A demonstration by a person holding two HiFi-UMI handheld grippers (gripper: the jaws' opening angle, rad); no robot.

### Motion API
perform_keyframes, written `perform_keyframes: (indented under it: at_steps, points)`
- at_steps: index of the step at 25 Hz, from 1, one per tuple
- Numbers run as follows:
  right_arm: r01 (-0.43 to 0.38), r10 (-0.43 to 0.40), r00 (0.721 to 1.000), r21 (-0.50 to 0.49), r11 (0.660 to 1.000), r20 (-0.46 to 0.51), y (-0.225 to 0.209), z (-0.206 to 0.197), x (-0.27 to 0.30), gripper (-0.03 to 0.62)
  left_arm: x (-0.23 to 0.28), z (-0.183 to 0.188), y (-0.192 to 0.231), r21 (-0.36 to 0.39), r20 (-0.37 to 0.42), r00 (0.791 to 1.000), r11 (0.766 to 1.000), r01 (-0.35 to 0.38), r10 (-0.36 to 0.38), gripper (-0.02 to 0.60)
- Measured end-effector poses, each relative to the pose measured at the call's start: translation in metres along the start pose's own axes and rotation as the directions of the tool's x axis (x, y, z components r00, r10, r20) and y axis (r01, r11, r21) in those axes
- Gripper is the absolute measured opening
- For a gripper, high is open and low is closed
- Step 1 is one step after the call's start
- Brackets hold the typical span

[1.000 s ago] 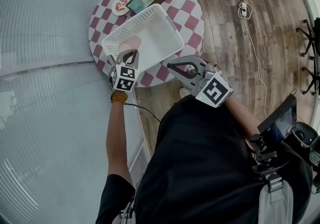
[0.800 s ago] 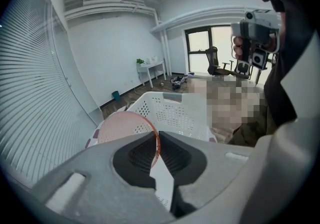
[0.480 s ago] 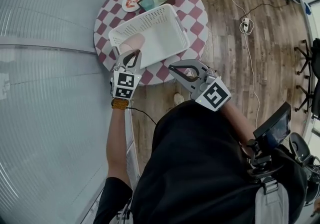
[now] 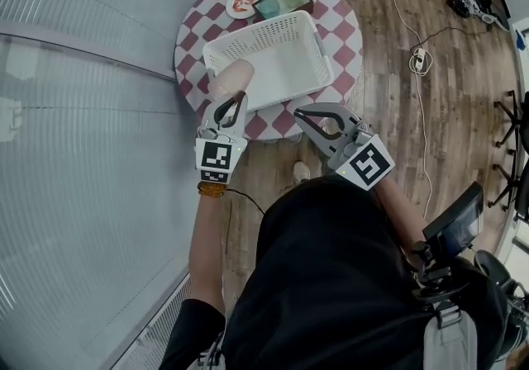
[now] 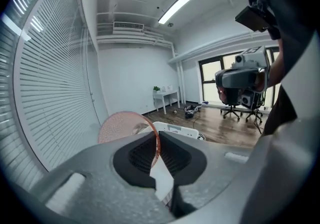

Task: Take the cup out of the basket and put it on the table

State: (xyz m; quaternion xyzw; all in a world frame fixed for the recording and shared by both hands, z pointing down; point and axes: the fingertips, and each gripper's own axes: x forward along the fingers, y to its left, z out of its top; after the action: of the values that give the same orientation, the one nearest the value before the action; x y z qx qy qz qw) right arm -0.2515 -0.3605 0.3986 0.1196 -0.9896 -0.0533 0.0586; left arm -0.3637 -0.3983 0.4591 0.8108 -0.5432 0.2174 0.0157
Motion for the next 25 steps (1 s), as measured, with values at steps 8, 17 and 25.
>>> perform_keyframes:
  at_steps: [8,17,25]
  points:
    - [-0.016,0.018,0.999,0.058,0.998,-0.037,0.004,0.002,0.011,0.012,-0.031,0.009,-0.002,-0.022,0.062,0.997,0.999,-0.044,0.046,0.019]
    - [-0.028,0.028,0.999,0.003,1.0,0.015,0.025,0.008,0.013,0.012,-0.063,0.006,-0.016,-0.07,0.167,0.982,0.995,-0.073,0.083,0.019]
    - [0.037,-0.037,0.998,0.005,0.999,0.059,0.025,0.011,0.008,0.012,-0.08,0.019,-0.031,-0.082,0.27,0.96,0.995,-0.06,0.08,0.019]
